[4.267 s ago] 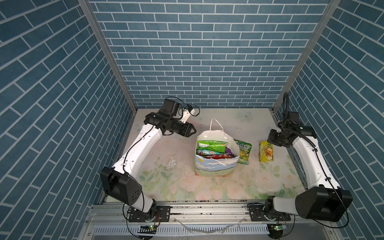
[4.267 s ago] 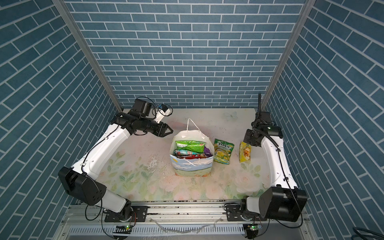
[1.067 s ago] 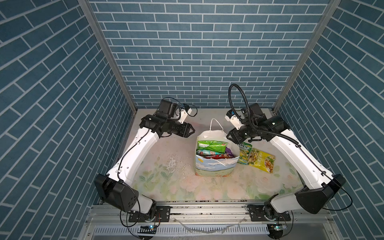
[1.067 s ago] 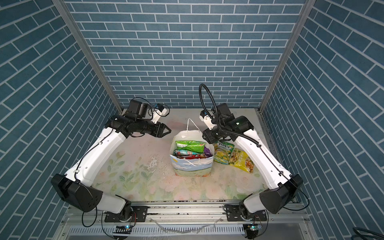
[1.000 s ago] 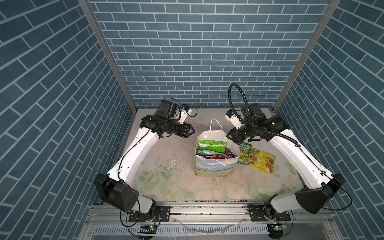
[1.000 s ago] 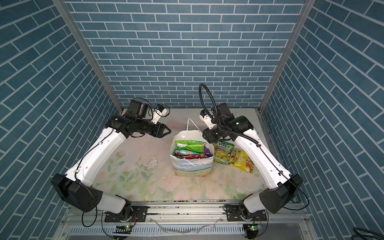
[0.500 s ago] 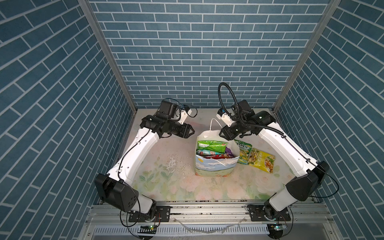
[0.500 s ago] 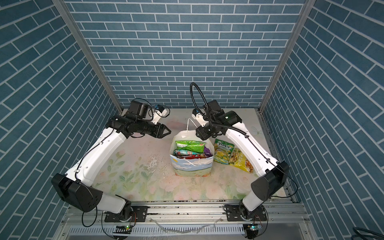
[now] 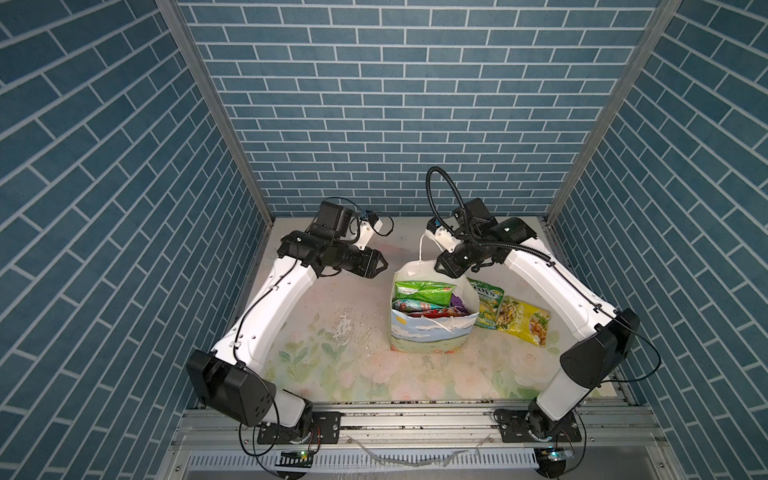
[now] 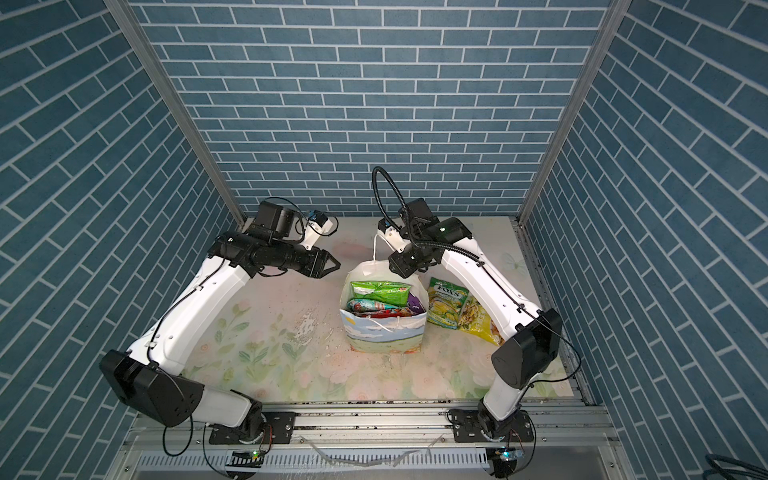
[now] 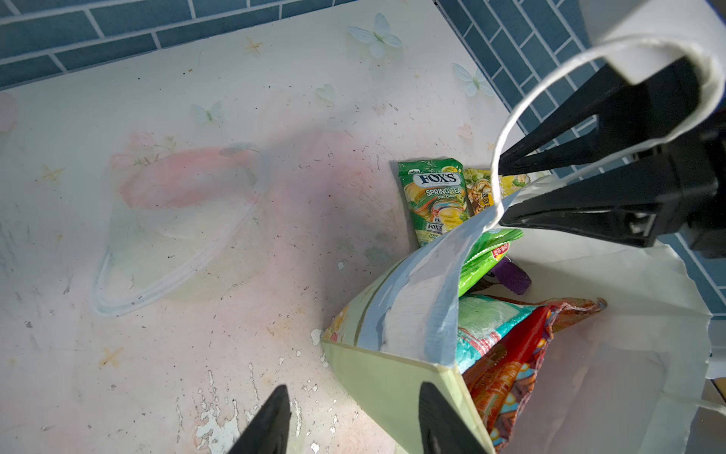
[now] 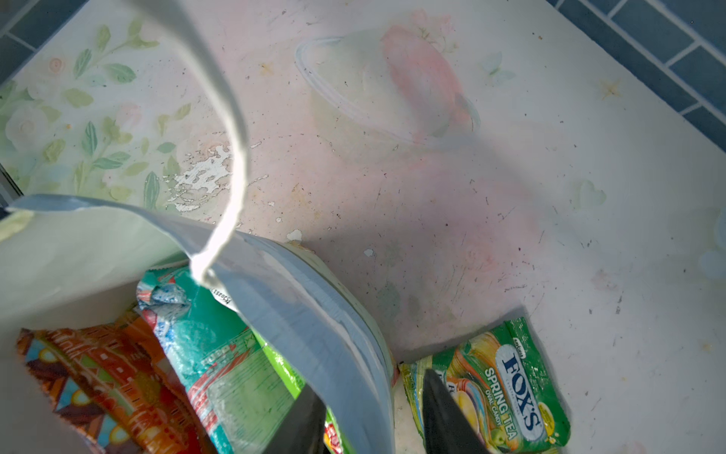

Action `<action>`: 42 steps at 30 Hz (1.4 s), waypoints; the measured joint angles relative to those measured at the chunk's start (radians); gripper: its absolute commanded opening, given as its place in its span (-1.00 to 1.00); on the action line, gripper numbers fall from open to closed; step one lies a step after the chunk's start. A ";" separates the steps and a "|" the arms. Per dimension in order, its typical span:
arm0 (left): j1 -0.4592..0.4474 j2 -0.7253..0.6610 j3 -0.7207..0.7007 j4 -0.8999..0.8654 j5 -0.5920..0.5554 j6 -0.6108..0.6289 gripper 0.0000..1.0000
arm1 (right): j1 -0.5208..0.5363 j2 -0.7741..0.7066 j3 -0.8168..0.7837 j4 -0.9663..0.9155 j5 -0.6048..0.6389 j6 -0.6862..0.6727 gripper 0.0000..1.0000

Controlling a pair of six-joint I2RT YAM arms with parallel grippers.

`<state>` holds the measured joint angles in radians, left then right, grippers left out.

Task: Take the snacks out of the paper bag
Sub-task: Rotate the paper bag at the center of the table.

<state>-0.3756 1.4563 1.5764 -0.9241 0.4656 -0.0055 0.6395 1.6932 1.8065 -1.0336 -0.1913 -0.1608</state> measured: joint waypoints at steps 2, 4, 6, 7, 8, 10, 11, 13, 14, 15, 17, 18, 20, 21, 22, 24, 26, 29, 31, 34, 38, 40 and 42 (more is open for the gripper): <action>0.007 0.000 -0.001 0.000 0.001 0.003 0.09 | 0.000 0.008 0.013 -0.002 -0.015 -0.011 -0.64; 0.014 0.000 -0.003 0.000 0.002 0.004 0.09 | 0.000 0.016 0.024 -0.008 -0.033 -0.020 -0.82; 0.021 -0.002 -0.006 0.000 0.004 0.006 0.09 | 0.000 0.025 0.038 -0.019 -0.046 -0.024 -0.88; 0.025 -0.002 -0.007 0.000 0.006 0.007 0.09 | 0.000 0.031 0.046 -0.028 -0.051 -0.027 -0.92; 0.029 -0.002 -0.008 0.000 0.008 0.010 0.09 | 0.000 0.036 0.055 -0.037 -0.056 -0.029 -1.00; 0.037 -0.002 -0.011 0.001 0.012 0.012 0.09 | 0.000 0.045 0.071 -0.053 -0.063 -0.032 -1.00; 0.040 -0.002 -0.013 0.001 0.014 0.014 0.09 | 0.000 0.049 0.077 -0.061 -0.065 -0.032 -1.00; 0.046 -0.002 -0.014 0.001 0.018 0.017 0.09 | 0.000 0.056 0.089 -0.074 -0.066 -0.031 -1.00; 0.048 -0.002 -0.014 0.002 0.019 0.018 0.09 | 0.000 0.061 0.099 -0.082 -0.065 -0.028 -1.00; 0.049 -0.002 -0.014 0.002 0.022 0.018 0.09 | 0.000 0.066 0.105 -0.086 -0.064 -0.026 -1.00; 0.051 -0.002 -0.014 0.002 0.026 0.019 0.09 | 0.000 0.082 0.129 -0.100 -0.062 -0.008 -1.00; 0.051 -0.002 -0.014 0.002 0.027 0.020 0.09 | 0.000 0.092 0.143 -0.109 -0.060 0.002 -1.00; 0.052 0.001 -0.014 0.002 0.030 0.021 0.09 | 0.000 0.120 0.182 -0.126 -0.048 0.027 -1.00; 0.053 0.005 -0.012 0.002 0.031 0.022 0.09 | 0.000 0.135 0.203 -0.136 -0.040 0.036 -1.00; 0.054 0.013 -0.009 0.002 0.032 0.023 0.09 | 0.000 0.152 0.227 -0.148 -0.031 0.049 -1.00; 0.057 0.031 0.000 0.002 0.034 0.025 0.09 | 0.000 0.188 0.278 -0.174 -0.006 0.069 -1.00; 0.058 0.053 0.013 0.002 0.034 0.029 0.09 | 0.000 0.224 0.332 -0.201 0.023 0.096 -1.00; 0.059 0.072 0.032 0.001 0.035 0.039 0.09 | 0.001 0.259 0.389 -0.228 0.055 0.138 -1.00; 0.060 0.077 0.048 0.000 0.038 0.044 0.09 | -0.002 0.269 0.410 -0.238 0.076 0.172 -1.00; 0.060 0.081 0.076 0.000 0.046 0.048 0.09 | -0.016 0.269 0.416 -0.239 0.103 0.231 -1.00; 0.060 0.082 0.102 -0.002 0.053 0.045 0.11 | -0.046 0.269 0.416 -0.240 0.141 0.301 -1.00; 0.060 0.082 0.112 -0.005 0.051 0.036 0.11 | -0.058 0.269 0.415 -0.240 0.152 0.330 -1.00; 0.059 0.082 0.120 -0.011 0.048 0.018 0.07 | -0.072 0.265 0.403 -0.236 0.161 0.357 -1.00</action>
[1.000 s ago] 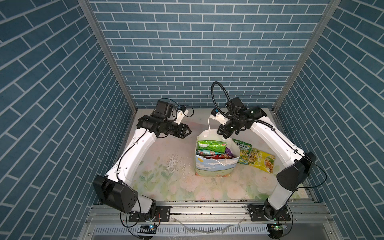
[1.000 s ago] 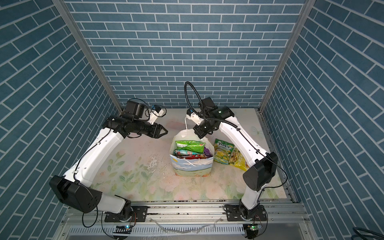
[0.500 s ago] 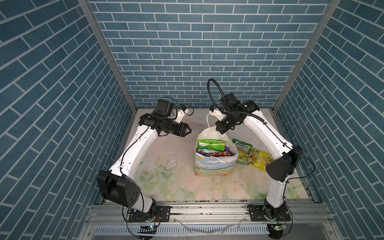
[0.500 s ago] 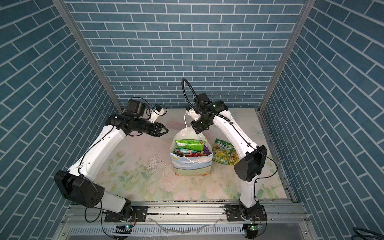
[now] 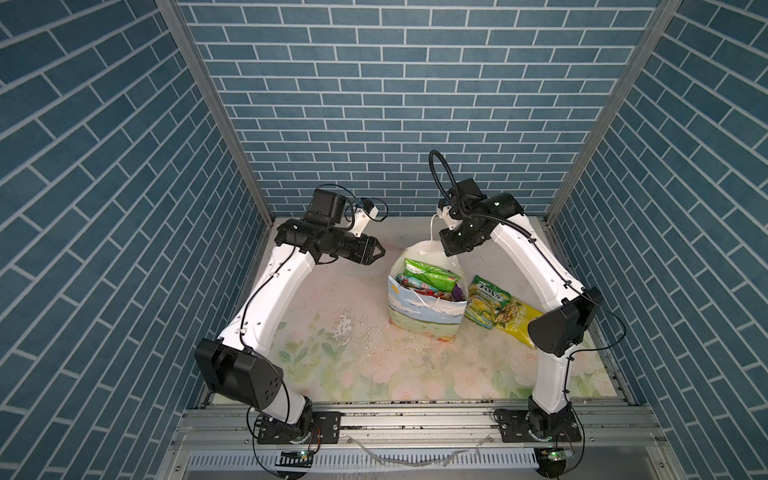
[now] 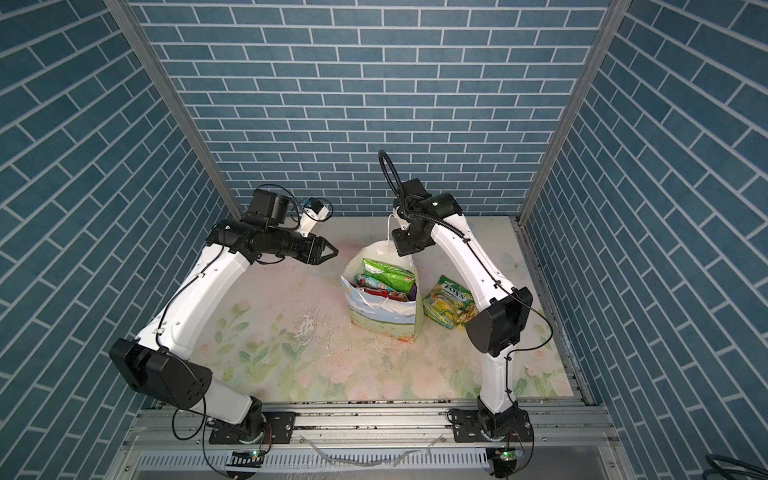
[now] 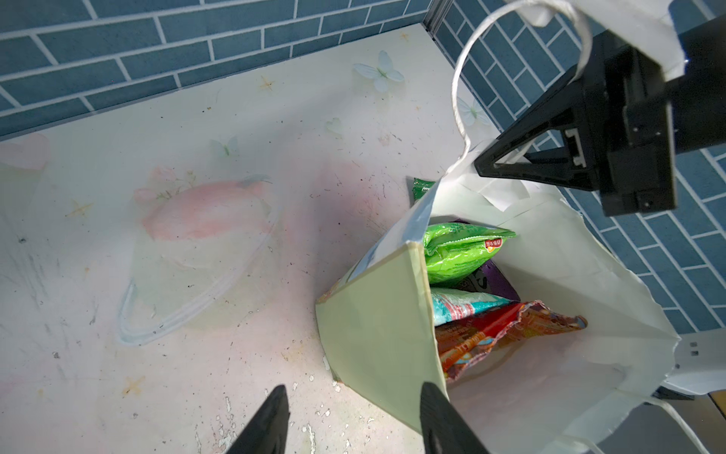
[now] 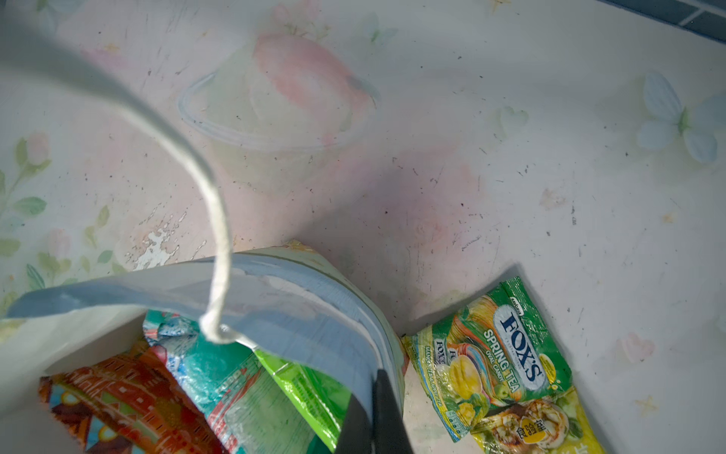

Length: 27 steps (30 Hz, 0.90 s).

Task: Take the snacks out of the paper bag
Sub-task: Rotate the paper bag at the center of the table.

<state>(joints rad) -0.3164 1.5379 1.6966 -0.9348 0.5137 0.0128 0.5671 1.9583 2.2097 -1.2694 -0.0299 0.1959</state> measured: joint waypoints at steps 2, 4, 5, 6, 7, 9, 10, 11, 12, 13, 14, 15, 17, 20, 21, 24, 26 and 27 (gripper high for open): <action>-0.003 -0.003 0.002 -0.012 -0.013 -0.016 0.04 | -0.015 -0.019 -0.039 0.021 0.004 0.025 -1.00; -0.013 -0.013 0.002 -0.034 -0.037 -0.036 0.02 | -0.032 -0.058 -0.100 0.055 0.003 0.050 -1.00; -0.022 -0.020 0.002 -0.045 -0.051 -0.046 0.02 | -0.039 -0.080 -0.130 0.067 0.004 0.063 -1.00; -0.034 -0.030 0.002 -0.056 -0.066 -0.055 0.03 | -0.046 -0.108 -0.167 0.080 0.003 0.077 -1.00; -0.052 -0.042 0.002 -0.065 -0.085 -0.069 0.03 | -0.053 -0.138 -0.205 0.090 0.003 0.092 -1.00; -0.091 -0.065 0.002 -0.078 -0.119 -0.096 0.03 | -0.063 -0.198 -0.278 0.113 -0.001 0.121 -1.00; -0.118 -0.080 0.002 -0.084 -0.139 -0.115 0.03 | -0.064 -0.227 -0.312 0.124 -0.005 0.137 -1.00; -0.139 -0.090 0.002 -0.087 -0.155 -0.131 0.04 | -0.065 -0.253 -0.343 0.136 -0.011 0.151 -1.00; -0.163 -0.102 0.002 -0.089 -0.172 -0.150 0.06 | -0.066 -0.278 -0.373 0.145 -0.019 0.167 -1.00; -0.187 -0.112 0.000 -0.091 -0.189 -0.172 0.06 | -0.066 -0.305 -0.405 0.161 -0.032 0.181 -1.00; -0.204 -0.120 -0.003 -0.090 -0.203 -0.192 0.06 | -0.065 -0.323 -0.426 0.170 -0.040 0.193 -1.00; -0.221 -0.128 -0.012 -0.086 -0.219 -0.217 0.07 | -0.062 -0.343 -0.449 0.182 -0.050 0.203 -1.00; -0.240 -0.143 -0.042 -0.070 -0.245 -0.267 0.08 | -0.056 -0.367 -0.476 0.203 -0.067 0.217 -1.00; -0.254 -0.158 -0.111 -0.033 -0.279 -0.345 0.12 | -0.052 -0.381 -0.500 0.228 -0.086 0.220 -1.00; -0.261 -0.158 -0.133 -0.023 -0.290 -0.372 0.13 | -0.052 -0.383 -0.506 0.235 -0.091 0.220 -1.00; -0.301 -0.143 -0.153 -0.008 -0.318 -0.430 0.29 | -0.052 -0.387 -0.513 0.245 -0.100 0.219 -1.00; -0.339 -0.134 -0.153 0.010 -0.337 -0.460 0.38 | -0.052 -0.387 -0.513 0.247 -0.107 0.219 -1.00; -0.356 -0.131 -0.153 0.021 -0.344 -0.477 0.39 | -0.052 -0.387 -0.513 0.248 -0.111 0.219 -1.00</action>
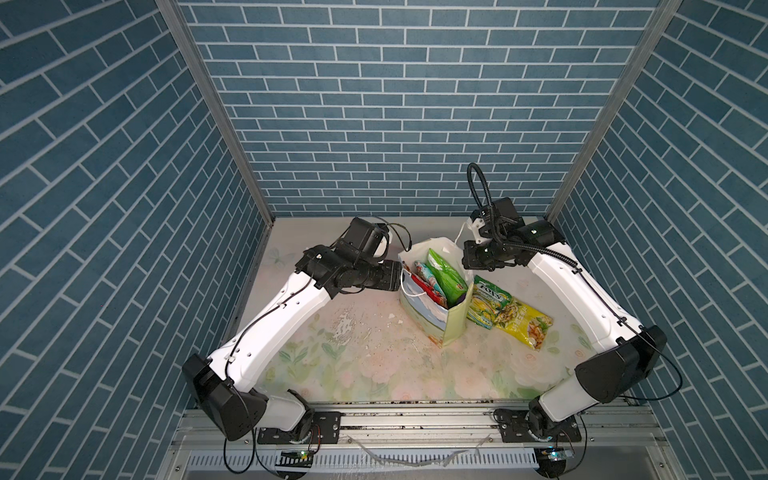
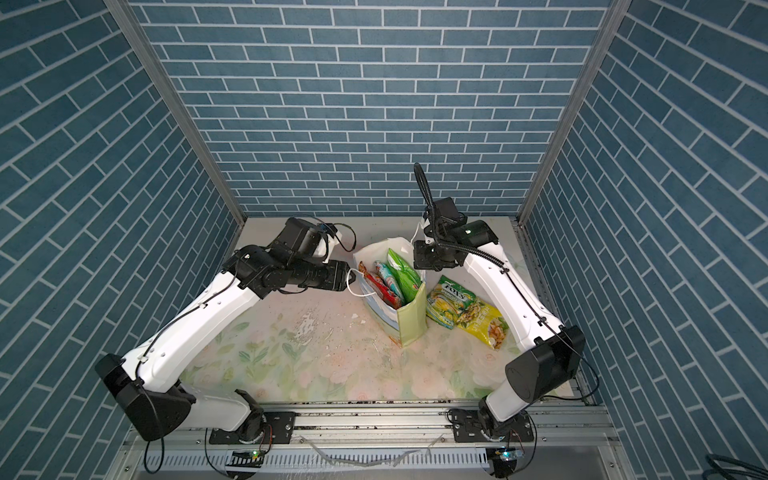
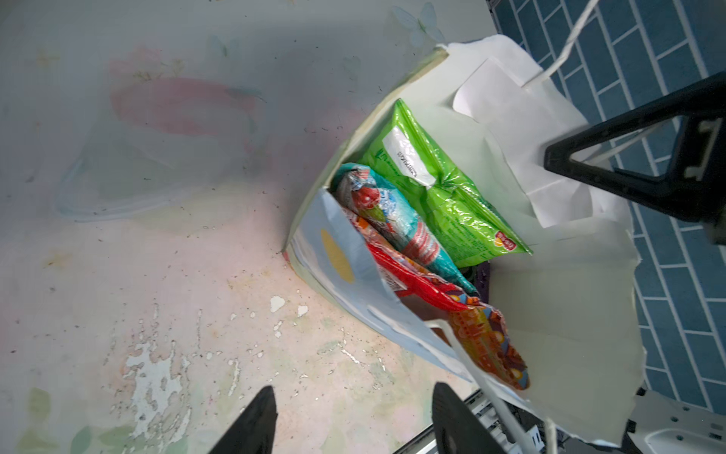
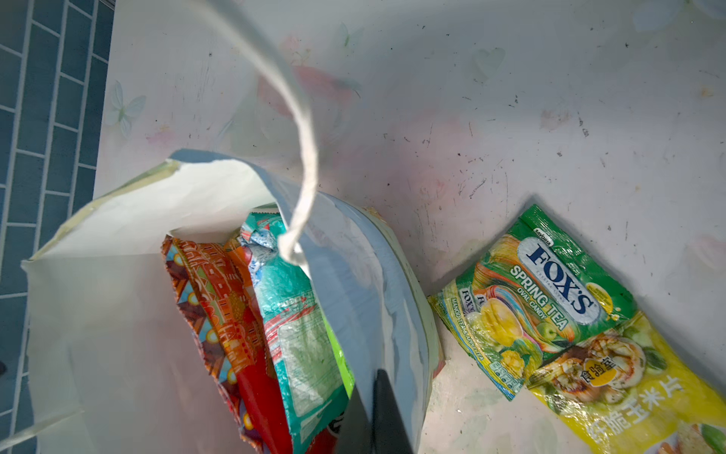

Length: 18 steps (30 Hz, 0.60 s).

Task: Take the snacks out of the paper bag
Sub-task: Rotate the paper bag at the center of the table.

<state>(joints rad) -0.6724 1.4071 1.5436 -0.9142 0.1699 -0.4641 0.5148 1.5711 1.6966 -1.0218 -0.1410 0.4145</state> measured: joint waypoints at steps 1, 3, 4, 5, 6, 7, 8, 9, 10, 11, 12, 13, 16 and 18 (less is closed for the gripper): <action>-0.014 0.001 0.000 0.012 -0.007 -0.017 0.41 | 0.000 0.000 0.000 0.001 -0.004 0.000 -1.00; -0.037 0.002 -0.003 0.039 -0.021 -0.047 0.41 | 0.000 0.000 0.000 0.002 -0.011 0.000 -1.00; -0.045 0.002 -0.003 0.051 -0.027 -0.061 0.41 | 0.000 0.000 0.000 0.003 -0.014 0.000 -1.00; -0.051 0.005 -0.003 0.058 -0.031 -0.071 0.40 | 0.000 0.000 0.000 0.003 -0.014 0.000 -1.00; -0.055 0.010 -0.003 0.064 -0.035 -0.079 0.38 | 0.000 0.000 0.000 0.003 -0.016 -0.001 -1.00; -0.058 0.018 -0.003 0.068 -0.037 -0.087 0.35 | 0.000 0.000 -0.001 0.004 -0.017 -0.002 -1.00; -0.060 0.026 -0.003 0.068 -0.039 -0.093 0.31 | 0.000 0.000 -0.002 0.006 -0.019 -0.002 -1.00; -0.062 0.038 -0.003 0.068 -0.039 -0.101 0.25 | 0.000 0.000 -0.004 0.007 -0.021 -0.003 -1.00; -0.063 0.046 -0.003 0.068 -0.039 -0.106 0.21 | 0.000 0.000 -0.006 0.010 -0.021 -0.003 -1.00; -0.066 0.056 -0.003 0.068 -0.039 -0.113 0.15 | 0.000 -0.001 -0.010 0.013 -0.021 -0.003 -1.00; -0.069 0.064 -0.003 0.068 -0.039 -0.119 0.13 | 0.000 -0.001 -0.011 0.015 -0.021 -0.004 -1.00; -0.072 0.069 -0.003 0.068 -0.039 -0.123 0.11 | 0.000 -0.001 -0.013 0.016 -0.022 -0.004 -1.00; -0.082 0.078 -0.003 0.072 -0.039 -0.133 0.10 | 0.000 -0.001 -0.013 0.019 -0.027 -0.004 -1.00; -0.087 0.078 -0.003 0.082 -0.041 -0.140 0.06 | 0.000 -0.001 -0.013 0.020 -0.031 -0.005 -1.00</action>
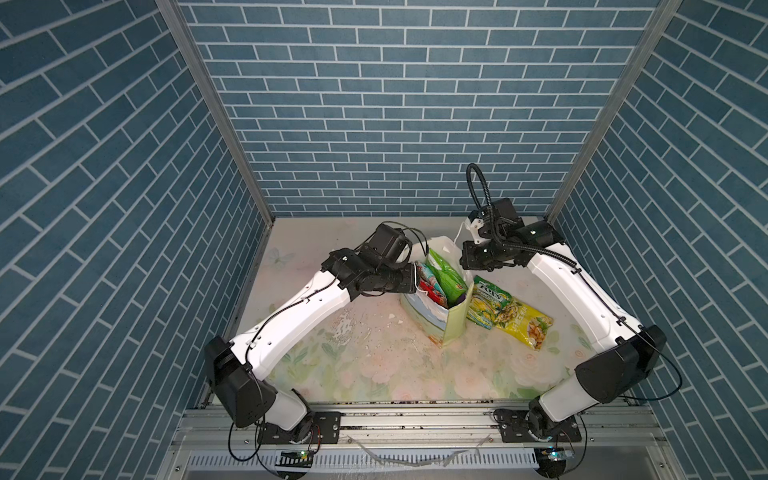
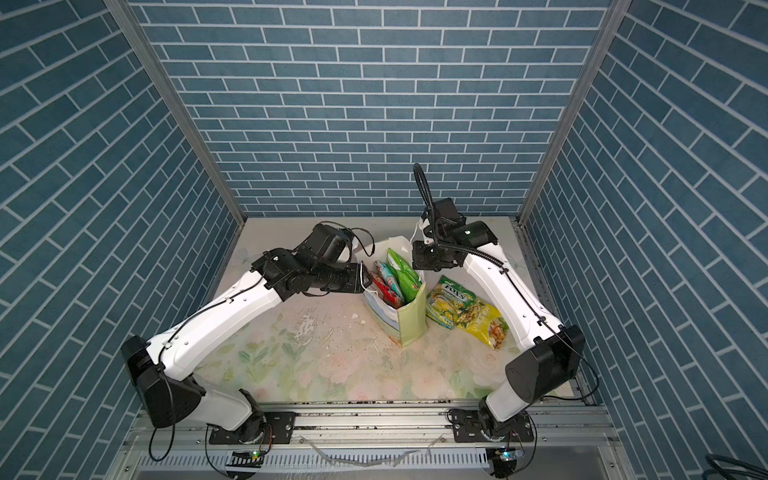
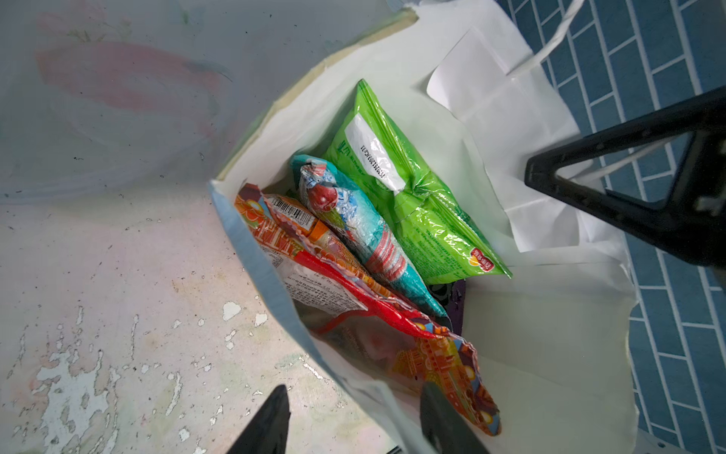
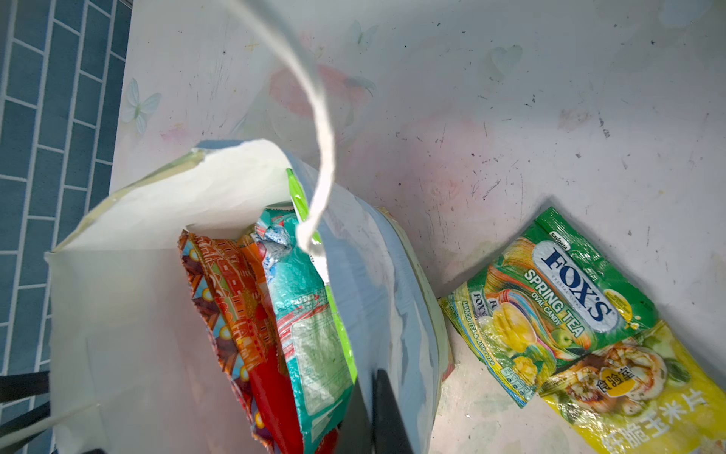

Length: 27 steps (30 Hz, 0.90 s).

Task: Take the snacks out of the paper bag
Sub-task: Rotate the paper bag at the center of the table.

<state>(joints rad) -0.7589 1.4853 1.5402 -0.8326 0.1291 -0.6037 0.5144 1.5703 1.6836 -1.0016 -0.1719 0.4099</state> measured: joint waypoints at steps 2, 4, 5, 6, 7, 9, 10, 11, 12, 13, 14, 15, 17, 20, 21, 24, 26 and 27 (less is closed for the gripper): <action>-0.002 0.000 0.000 0.009 -0.003 -0.004 0.04 | 0.000 0.000 0.000 0.000 -0.003 -0.006 -1.00; -0.002 0.000 0.000 0.018 -0.007 -0.008 -0.05 | 0.000 0.000 0.000 0.000 -0.006 -0.009 -1.00; -0.002 0.000 0.000 0.021 -0.008 -0.010 -0.12 | 0.000 0.000 0.000 0.000 -0.006 -0.013 -1.00; -0.002 0.000 0.000 0.024 -0.009 -0.011 -0.19 | 0.000 0.000 0.000 0.000 -0.008 -0.015 -1.00; -0.002 0.002 0.000 0.027 -0.010 -0.010 -0.25 | 0.000 0.000 0.000 0.000 -0.009 -0.018 -1.00; -0.002 0.009 0.002 0.031 -0.009 -0.001 -0.32 | 0.000 0.000 0.000 0.000 -0.009 -0.019 -1.00; -0.002 0.017 0.006 0.032 -0.008 0.002 -0.36 | 0.000 0.000 0.000 0.000 -0.010 -0.021 -1.00; -0.002 0.025 0.010 0.035 -0.005 0.007 -0.39 | 0.000 0.000 0.000 0.000 -0.010 -0.023 -1.00; -0.002 0.035 0.014 0.037 -0.003 0.011 -0.43 | 0.000 0.000 0.000 0.000 -0.011 -0.023 -1.00; -0.002 0.045 0.018 0.039 0.003 0.016 -0.47 | 0.000 0.000 0.000 0.001 -0.012 -0.023 -1.00; -0.002 0.052 0.023 0.040 0.007 0.021 -0.49 | 0.000 0.000 0.000 0.001 -0.014 -0.023 -1.00; -0.002 0.060 0.027 0.042 0.010 0.026 -0.50 | 0.000 0.000 0.000 0.002 -0.016 -0.023 -1.00; -0.002 0.066 0.032 0.043 0.013 0.035 -0.50 | 0.000 0.000 0.000 0.003 -0.019 -0.023 -1.00; 0.002 0.065 0.040 0.032 0.006 0.053 -0.50 | 0.000 -0.001 0.000 0.005 -0.023 -0.023 -1.00; 0.005 0.065 0.046 0.025 0.005 0.061 -0.50 | 0.000 -0.002 0.000 0.005 -0.024 -0.023 -1.00; 0.029 0.065 0.066 0.005 0.004 0.085 -0.50 | 0.001 -0.008 0.000 0.003 -0.025 -0.023 -1.00; 0.056 0.065 0.073 -0.006 0.011 0.101 -0.50 | 0.001 -0.012 -0.001 0.003 -0.027 -0.022 -1.00; 0.072 0.065 0.074 -0.012 0.017 0.108 -0.50 | 0.001 -0.013 -0.001 0.002 -0.029 -0.022 -1.00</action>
<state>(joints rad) -0.6868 1.5505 1.6142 -0.8444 0.1463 -0.4953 0.5152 1.5570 1.6829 -0.9993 -0.2005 0.3882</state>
